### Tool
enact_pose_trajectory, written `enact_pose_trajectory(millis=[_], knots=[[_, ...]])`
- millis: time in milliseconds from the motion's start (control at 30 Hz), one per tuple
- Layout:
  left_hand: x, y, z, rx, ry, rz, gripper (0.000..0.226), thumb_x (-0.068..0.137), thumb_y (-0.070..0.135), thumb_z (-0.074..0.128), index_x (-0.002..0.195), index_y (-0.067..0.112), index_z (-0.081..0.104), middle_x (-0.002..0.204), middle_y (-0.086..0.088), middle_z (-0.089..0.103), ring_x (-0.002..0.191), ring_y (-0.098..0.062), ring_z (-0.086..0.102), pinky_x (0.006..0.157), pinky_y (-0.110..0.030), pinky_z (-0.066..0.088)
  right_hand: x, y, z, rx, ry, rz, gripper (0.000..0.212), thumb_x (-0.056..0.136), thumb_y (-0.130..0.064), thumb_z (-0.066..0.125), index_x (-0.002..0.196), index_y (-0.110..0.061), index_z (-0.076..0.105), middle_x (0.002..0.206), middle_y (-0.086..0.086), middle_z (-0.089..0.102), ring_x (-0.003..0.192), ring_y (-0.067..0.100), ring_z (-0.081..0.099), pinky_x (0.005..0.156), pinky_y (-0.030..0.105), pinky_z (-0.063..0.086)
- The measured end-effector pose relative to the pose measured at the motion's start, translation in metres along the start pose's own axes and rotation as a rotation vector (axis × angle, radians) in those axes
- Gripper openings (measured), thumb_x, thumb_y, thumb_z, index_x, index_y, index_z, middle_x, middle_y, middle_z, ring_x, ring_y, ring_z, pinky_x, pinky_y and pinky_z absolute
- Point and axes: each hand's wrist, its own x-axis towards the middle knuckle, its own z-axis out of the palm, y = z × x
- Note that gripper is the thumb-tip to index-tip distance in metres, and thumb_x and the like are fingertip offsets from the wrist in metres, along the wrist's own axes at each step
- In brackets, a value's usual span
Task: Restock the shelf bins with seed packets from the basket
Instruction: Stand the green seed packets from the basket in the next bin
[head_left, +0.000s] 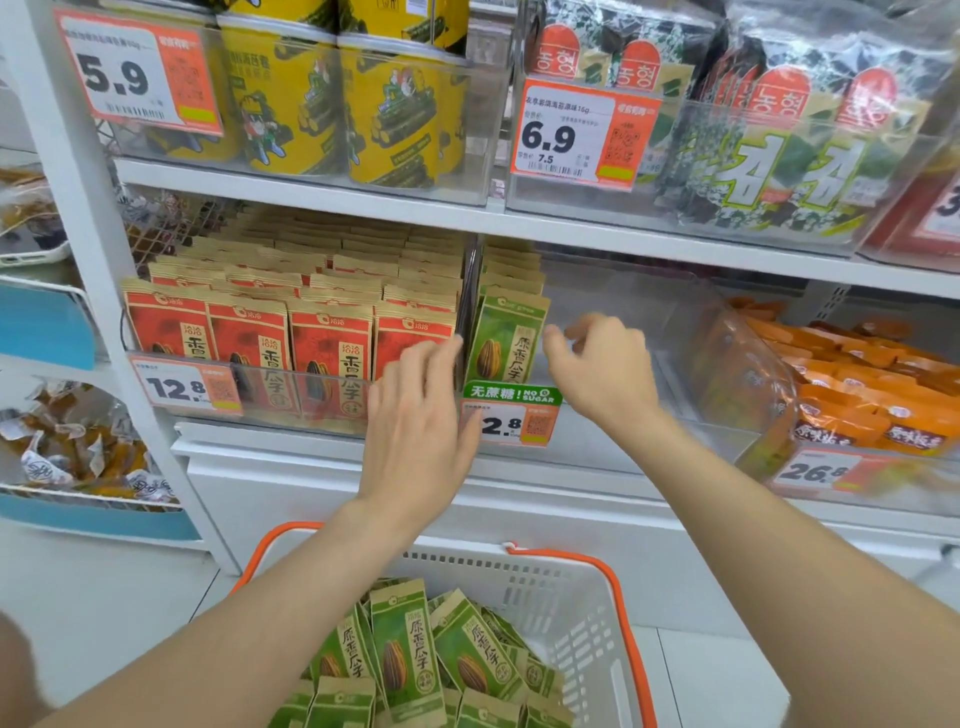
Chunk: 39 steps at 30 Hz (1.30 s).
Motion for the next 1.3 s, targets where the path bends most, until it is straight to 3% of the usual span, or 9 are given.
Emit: enact_pose_trajectory(millis=[100,200,333,433,600,733,833,1133,1300], knots=[[-0.011,0.007,0.000,0.007,0.149,0.153,0.034,0.086,0.011,0.066,0.117,0.008,0.050,0.118,-0.016,0.051,0.101,-0.035,0.048,0.079,-0.046,0.038,-0.028,-0.007,-0.015,-0.003,0.173,-0.334,0.028,0.087,-0.025,0.041,0.099,-0.012,0.064,0.101,0.008,0.059,0.097,0.031,0.052,0.082,0.043,0.044],[-0.030,0.006,0.011,-0.021,-0.030,0.388,0.018,0.081,0.006,0.064,0.095,0.009,0.054,0.092,-0.010,0.053,0.081,-0.032,0.048,0.065,-0.044,0.038,-0.061,-0.020,-0.029,-0.034,0.185,-0.571,0.024,0.082,-0.019,0.038,0.086,-0.011,0.060,0.087,0.008,0.055,0.084,0.031,0.048,0.069,0.041,0.040],[-0.067,-0.001,0.024,0.018,-0.543,0.392,0.013,0.085,0.020,0.058,0.093,0.017,0.048,0.076,-0.001,0.060,0.062,-0.034,0.060,0.052,-0.037,0.044,-0.102,-0.021,-0.029,-0.235,-0.056,-0.640,0.032,0.085,-0.029,0.032,0.083,-0.015,0.061,0.083,0.004,0.062,0.084,0.033,0.058,0.055,0.034,0.040],[-0.094,-0.008,0.034,0.175,-1.098,0.389,0.011,0.094,0.028,0.053,0.101,0.020,0.049,0.097,-0.002,0.067,0.083,-0.030,0.064,0.065,-0.037,0.046,-0.122,-0.015,-0.026,-0.363,-0.305,-0.611,0.019,0.091,-0.025,0.045,0.093,-0.018,0.063,0.096,0.004,0.067,0.091,0.035,0.063,0.062,0.037,0.040],[-0.151,-0.043,0.045,0.416,-1.718,0.342,0.022,0.098,0.005,0.058,0.118,0.007,0.069,0.106,-0.004,0.066,0.086,-0.022,0.063,0.073,-0.035,0.058,-0.137,-0.012,-0.015,-0.422,-0.458,-0.630,0.018,0.091,-0.025,0.049,0.098,-0.018,0.064,0.094,0.006,0.067,0.086,0.037,0.065,0.063,0.037,0.047],[-0.171,-0.058,0.043,0.442,-1.703,0.444,0.036,0.099,0.001,0.062,0.135,0.006,0.065,0.139,-0.010,0.052,0.111,-0.026,0.063,0.091,-0.035,0.058,-0.138,-0.014,-0.011,-0.420,-0.500,-0.649,0.019,0.091,-0.022,0.048,0.097,-0.017,0.065,0.089,0.006,0.067,0.080,0.036,0.063,0.062,0.039,0.052],[-0.178,-0.058,0.045,0.435,-1.636,0.471,0.025,0.099,-0.003,0.061,0.123,0.002,0.066,0.142,-0.014,0.052,0.102,-0.025,0.062,0.088,-0.035,0.057,-0.139,-0.016,-0.007,-0.441,-0.546,-0.680,0.018,0.091,-0.022,0.049,0.097,-0.017,0.065,0.087,0.006,0.066,0.078,0.036,0.063,0.062,0.039,0.054],[-0.120,-0.058,0.043,-0.018,-1.638,0.116,0.009,0.100,0.015,0.066,0.100,0.023,0.066,0.098,0.012,0.067,0.098,-0.015,0.066,0.085,-0.033,0.052,-0.131,0.000,0.013,-0.494,-0.918,-0.593,0.031,0.093,-0.020,0.054,0.114,-0.006,0.071,0.102,0.016,0.071,0.100,0.041,0.069,0.078,0.052,0.061],[-0.069,-0.030,0.028,-0.575,-1.249,-0.074,0.008,0.101,0.020,0.071,0.106,0.026,0.071,0.099,0.006,0.076,0.092,-0.010,0.072,0.083,-0.029,0.056,-0.122,0.017,0.012,-0.610,-1.255,-0.379,0.077,0.081,-0.077,0.068,0.121,-0.011,0.071,0.115,0.007,0.074,0.105,0.031,0.071,0.091,0.045,0.060]])
